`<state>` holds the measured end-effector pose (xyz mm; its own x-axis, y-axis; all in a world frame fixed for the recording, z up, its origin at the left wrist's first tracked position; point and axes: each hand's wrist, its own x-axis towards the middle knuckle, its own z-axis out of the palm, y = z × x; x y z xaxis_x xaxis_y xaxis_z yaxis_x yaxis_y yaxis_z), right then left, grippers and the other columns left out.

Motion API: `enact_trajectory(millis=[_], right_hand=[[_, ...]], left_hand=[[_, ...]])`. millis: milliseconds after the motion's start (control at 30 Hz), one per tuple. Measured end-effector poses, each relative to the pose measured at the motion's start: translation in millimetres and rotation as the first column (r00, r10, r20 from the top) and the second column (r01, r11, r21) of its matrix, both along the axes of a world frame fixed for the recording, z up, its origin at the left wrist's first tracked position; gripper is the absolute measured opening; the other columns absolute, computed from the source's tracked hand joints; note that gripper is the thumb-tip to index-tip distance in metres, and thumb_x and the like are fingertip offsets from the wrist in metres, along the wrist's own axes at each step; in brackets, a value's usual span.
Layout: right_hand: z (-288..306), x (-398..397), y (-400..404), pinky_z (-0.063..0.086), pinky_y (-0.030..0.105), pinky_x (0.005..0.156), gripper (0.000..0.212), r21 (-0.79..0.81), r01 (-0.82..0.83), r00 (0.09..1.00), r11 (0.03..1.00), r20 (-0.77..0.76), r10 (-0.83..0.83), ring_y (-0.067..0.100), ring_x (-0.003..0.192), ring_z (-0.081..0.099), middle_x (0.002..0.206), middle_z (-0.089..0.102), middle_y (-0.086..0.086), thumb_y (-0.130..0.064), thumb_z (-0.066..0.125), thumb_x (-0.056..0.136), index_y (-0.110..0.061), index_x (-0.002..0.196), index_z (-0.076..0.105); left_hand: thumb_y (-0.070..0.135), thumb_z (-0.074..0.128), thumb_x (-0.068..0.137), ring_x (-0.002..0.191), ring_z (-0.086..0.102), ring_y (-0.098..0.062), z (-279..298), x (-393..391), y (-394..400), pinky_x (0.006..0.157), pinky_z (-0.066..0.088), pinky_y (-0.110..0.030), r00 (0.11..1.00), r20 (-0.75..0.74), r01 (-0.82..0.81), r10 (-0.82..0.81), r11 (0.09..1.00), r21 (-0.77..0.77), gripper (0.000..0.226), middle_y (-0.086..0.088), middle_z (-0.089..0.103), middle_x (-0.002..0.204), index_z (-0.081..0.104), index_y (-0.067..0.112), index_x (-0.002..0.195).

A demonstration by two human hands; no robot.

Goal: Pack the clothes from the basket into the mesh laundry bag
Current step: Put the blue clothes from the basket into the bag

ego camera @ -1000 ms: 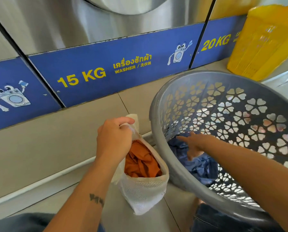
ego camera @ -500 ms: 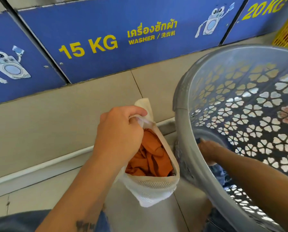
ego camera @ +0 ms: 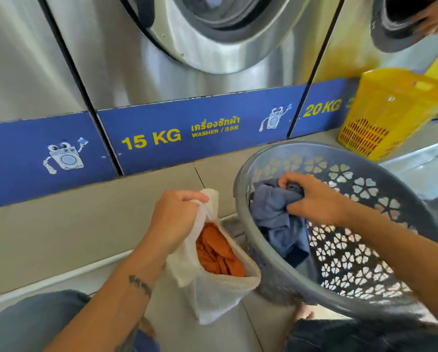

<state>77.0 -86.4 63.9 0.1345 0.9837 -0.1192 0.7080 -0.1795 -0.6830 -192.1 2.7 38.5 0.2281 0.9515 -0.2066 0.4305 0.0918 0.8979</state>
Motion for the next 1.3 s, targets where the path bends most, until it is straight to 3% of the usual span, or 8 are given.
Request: enact_trajectory(millis=[200,400,533,767,933,1067,1167,1300], right_hand=[[56,-81,-35,0.035,0.017,0.044,0.029,0.317,0.165,0.943,0.934,-0.328,-0.055,0.004,0.048,0.038,0.058,0.047,-0.011,0.013,0.06,0.073,-0.011,0.087,0.051],[14,-163,-27,0.046,0.037,0.064,0.03,0.376,0.055,0.989,0.925,0.106,-0.102,0.022,0.076,0.055,0.091,0.054,0.002,-0.015,0.063,0.076,-0.025,0.1,0.05],[-30,-210,-9,0.04,0.04,0.055,0.039,0.284,-0.049,0.92,0.958,0.385,-0.067,0.037,0.075,0.056,0.107,0.048,0.011,-0.021,0.06,0.084,-0.023,0.119,0.043],[-120,-270,7,0.045,0.042,0.07,0.04,0.194,-0.102,0.993,0.976,0.077,0.088,0.032,0.097,0.055,0.12,0.055,0.01,-0.021,0.054,0.091,-0.019,0.13,0.047],[-165,-294,25,0.035,0.049,0.105,0.057,-0.275,-0.213,0.862,0.937,0.399,0.313,0.037,0.13,0.04,0.145,0.044,0.012,-0.027,0.052,0.091,-0.02,0.146,0.04],[-159,-289,52,0.038,0.05,0.107,0.047,-0.467,-0.26,0.82,0.845,0.355,0.449,0.037,0.13,0.043,0.147,0.046,0.014,-0.024,0.045,0.097,-0.017,0.144,0.044],[-146,-268,56,0.052,0.045,0.091,0.037,-0.252,-0.359,0.925,0.898,0.028,0.378,0.032,0.108,0.059,0.128,0.063,0.009,-0.014,0.045,0.095,-0.023,0.129,0.058],[-153,-219,32,0.049,0.041,0.088,0.039,0.232,0.174,0.985,0.957,-0.057,-0.165,0.017,0.103,0.05,0.111,0.051,-0.008,-0.021,0.056,0.08,-0.036,0.115,0.048]], left_hand=[[0.012,0.055,0.081,0.084,0.065,-0.012,24,-16,-10,0.07,0.054,-0.031,0.993,0.104,-0.056,0.05,0.996,0.064,0.036,0.012,0.073,0.089,0.078,0.038,0.074],[0.002,0.054,0.092,0.071,0.051,-0.026,-18,-24,-6,0.066,0.041,-0.037,0.991,0.056,-0.109,0.118,0.983,-0.15,0.044,-0.006,0.058,0.055,0.059,0.012,0.05],[0.016,0.065,0.086,0.058,0.059,-0.02,-22,-43,2,0.057,0.049,-0.03,0.982,0.064,-0.173,0.176,0.984,-0.045,0.029,0.002,0.071,0.061,0.074,0.024,0.059],[0.008,0.052,0.083,0.077,0.06,-0.016,-20,-80,7,0.072,0.053,-0.031,0.979,-0.173,-0.075,0.106,0.981,0.176,0.035,0.002,0.071,0.096,0.08,0.026,0.091],[0.01,0.057,0.083,0.087,0.059,-0.018,-26,-96,8,0.08,0.048,-0.026,0.974,-0.225,0.017,0.013,0.991,0.131,0.03,-0.004,0.072,0.112,0.08,0.029,0.086],[0.007,0.051,0.084,0.098,0.064,-0.025,-30,-104,13,0.081,0.051,-0.028,0.959,-0.284,0.04,0.01,0.985,0.168,0.035,-0.006,0.071,0.119,0.079,0.028,0.089],[0.005,0.05,0.083,0.101,0.063,-0.025,-35,-104,20,0.079,0.045,-0.023,0.962,-0.261,-0.037,0.077,0.987,0.155,0.037,-0.005,0.071,0.119,0.079,0.027,0.093],[0.006,0.049,0.084,0.102,0.063,-0.024,-39,-97,27,0.084,0.048,-0.026,0.969,-0.231,-0.045,0.081,0.987,0.154,0.037,-0.004,0.07,0.12,0.078,0.026,0.093]])
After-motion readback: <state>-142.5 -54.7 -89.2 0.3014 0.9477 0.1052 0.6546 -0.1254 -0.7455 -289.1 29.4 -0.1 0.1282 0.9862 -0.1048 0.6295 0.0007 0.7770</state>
